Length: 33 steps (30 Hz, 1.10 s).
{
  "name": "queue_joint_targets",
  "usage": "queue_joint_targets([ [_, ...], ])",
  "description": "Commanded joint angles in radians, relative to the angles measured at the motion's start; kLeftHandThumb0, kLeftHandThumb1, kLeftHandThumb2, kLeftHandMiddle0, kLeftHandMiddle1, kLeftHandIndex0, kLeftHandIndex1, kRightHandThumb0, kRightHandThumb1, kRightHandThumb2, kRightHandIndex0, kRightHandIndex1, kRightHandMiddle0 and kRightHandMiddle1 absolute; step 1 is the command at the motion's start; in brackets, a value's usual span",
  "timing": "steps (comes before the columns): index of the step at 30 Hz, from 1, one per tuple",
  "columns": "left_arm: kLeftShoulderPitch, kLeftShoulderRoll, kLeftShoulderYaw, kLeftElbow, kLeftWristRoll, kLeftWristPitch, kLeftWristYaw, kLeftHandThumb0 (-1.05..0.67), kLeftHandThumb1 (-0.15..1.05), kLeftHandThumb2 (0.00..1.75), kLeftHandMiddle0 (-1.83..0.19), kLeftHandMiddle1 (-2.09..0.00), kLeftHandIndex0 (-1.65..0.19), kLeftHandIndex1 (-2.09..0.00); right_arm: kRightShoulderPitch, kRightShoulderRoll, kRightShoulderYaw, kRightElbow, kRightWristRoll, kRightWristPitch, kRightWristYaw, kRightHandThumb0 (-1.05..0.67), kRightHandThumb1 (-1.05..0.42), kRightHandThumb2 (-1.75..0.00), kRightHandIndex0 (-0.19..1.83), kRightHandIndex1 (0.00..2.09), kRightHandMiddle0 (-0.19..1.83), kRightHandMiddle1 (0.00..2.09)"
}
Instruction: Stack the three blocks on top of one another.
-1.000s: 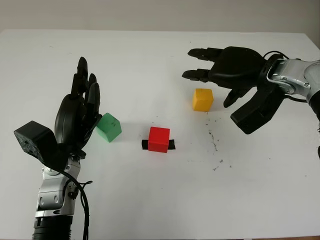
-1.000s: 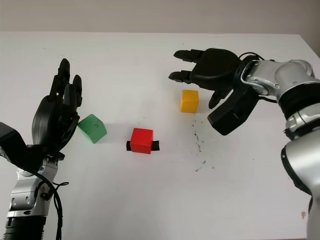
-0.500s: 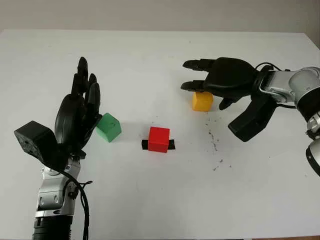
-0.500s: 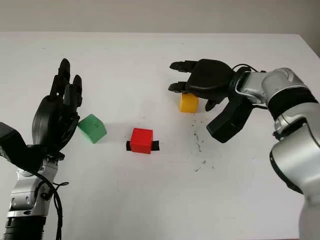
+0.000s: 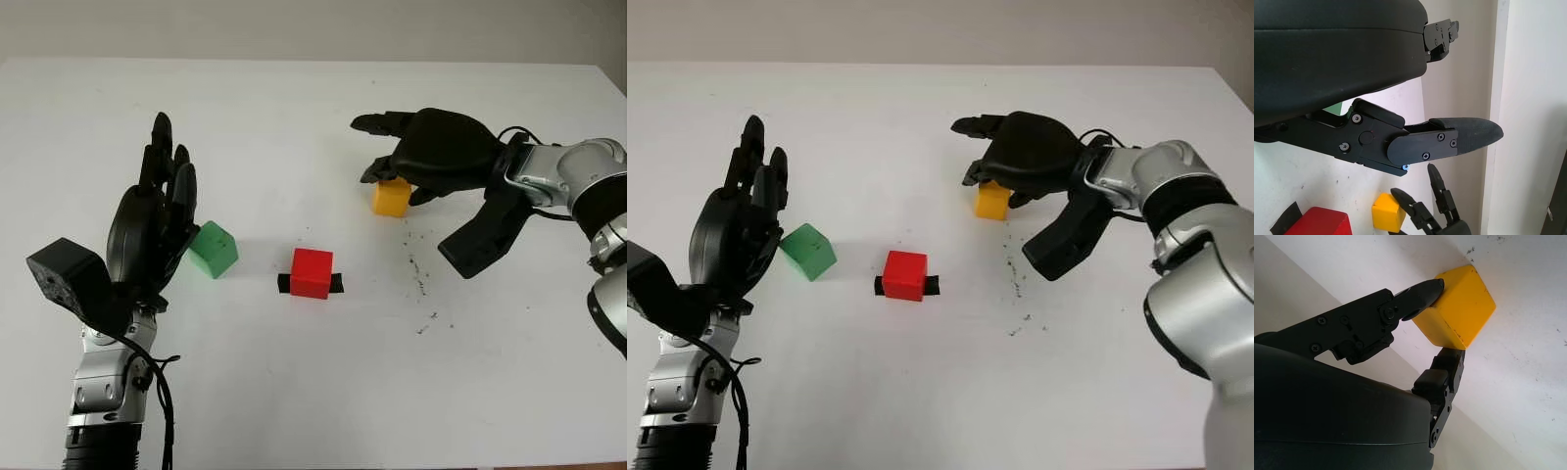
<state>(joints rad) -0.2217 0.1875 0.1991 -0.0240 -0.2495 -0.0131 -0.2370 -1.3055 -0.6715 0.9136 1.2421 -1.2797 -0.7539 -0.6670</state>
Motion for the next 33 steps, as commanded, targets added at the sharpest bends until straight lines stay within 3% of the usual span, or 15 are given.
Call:
queue_joint_targets([
  [1,0.012,0.002,0.0,-0.01,-0.004,-0.01,-0.004,-0.72,1.05,0.55,0.19,0.0,0.19,0.0,0.001,-0.002,0.008,0.008,0.008,-0.007,0.0,-0.38,-0.92,-0.06,0.3,0.06,0.68,0.92],
  [4,0.01,0.001,-0.001,-0.008,-0.005,-0.007,-0.005,-0.72,1.05,0.55,0.19,0.0,0.19,0.0,-0.003,-0.005,0.009,0.011,0.013,-0.015,0.014,-0.4,-0.93,-0.06,0.3,0.05,0.61,1.04],
  [15,0.008,-0.002,-0.002,-0.006,-0.003,-0.008,-0.004,-0.72,1.05,0.54,0.19,0.0,0.19,0.0,-0.003,-0.01,0.01,0.017,0.029,-0.019,0.022,-0.37,-0.94,-0.06,0.33,0.06,0.59,1.09],
  [20,0.011,-0.001,-0.003,-0.012,-0.002,0.0,-0.002,-0.73,1.05,0.54,0.19,0.0,0.19,0.0,-0.011,-0.009,0.004,0.018,0.039,-0.02,0.039,-0.38,-0.93,-0.05,0.33,0.06,0.56,1.08],
  [22,0.011,-0.002,-0.002,-0.011,-0.008,-0.002,-0.005,-0.73,1.05,0.54,0.19,0.0,0.19,0.0,-0.018,-0.01,-0.011,0.015,0.059,-0.028,0.056,-0.39,-0.9,-0.05,0.34,0.06,0.6,0.98],
  [27,0.015,-0.002,-0.003,-0.015,-0.004,0.001,-0.001,-0.73,1.05,0.54,0.19,0.0,0.19,0.0,-0.023,-0.006,-0.099,0.012,0.185,-0.067,0.152,-0.38,-0.87,-0.05,0.4,0.07,0.69,0.93],
  [33,0.015,-0.003,-0.005,-0.016,-0.001,-0.002,-0.001,-0.72,1.05,0.55,0.19,0.0,0.19,0.0,-0.035,0.005,-0.286,-0.013,0.457,-0.149,0.47,-0.36,-0.87,-0.05,0.4,0.06,0.67,0.96],
])
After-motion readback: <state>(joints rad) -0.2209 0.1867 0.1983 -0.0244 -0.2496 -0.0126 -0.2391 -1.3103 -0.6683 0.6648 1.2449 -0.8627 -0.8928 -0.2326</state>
